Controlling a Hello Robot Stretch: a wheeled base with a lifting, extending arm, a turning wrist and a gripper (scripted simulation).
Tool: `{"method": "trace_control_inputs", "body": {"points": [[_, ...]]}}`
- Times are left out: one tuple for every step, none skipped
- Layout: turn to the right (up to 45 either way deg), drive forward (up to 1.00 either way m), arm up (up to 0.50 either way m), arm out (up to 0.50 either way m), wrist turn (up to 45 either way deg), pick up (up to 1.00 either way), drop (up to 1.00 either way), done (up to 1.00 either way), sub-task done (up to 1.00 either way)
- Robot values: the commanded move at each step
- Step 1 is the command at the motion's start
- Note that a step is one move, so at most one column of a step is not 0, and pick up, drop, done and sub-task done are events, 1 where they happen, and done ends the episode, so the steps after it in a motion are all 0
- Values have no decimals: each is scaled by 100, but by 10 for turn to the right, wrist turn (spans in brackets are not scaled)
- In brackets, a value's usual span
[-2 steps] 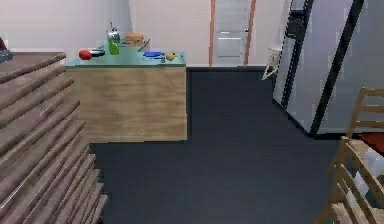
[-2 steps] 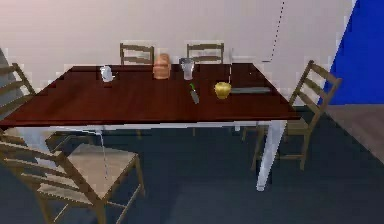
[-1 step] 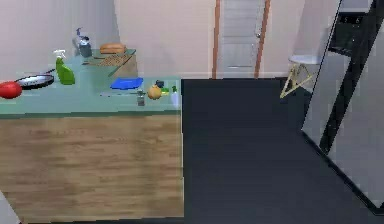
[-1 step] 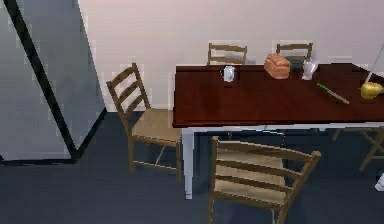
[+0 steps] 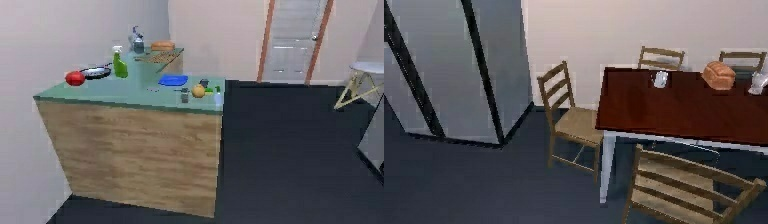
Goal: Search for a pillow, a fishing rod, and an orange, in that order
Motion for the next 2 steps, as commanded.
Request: {"method": "trace_control_inputs", "body": {"points": [[0, 25, 0, 0, 0, 0, 0, 0, 0], [-450, 0, 0, 0, 0, 0, 0, 0, 0]]}}
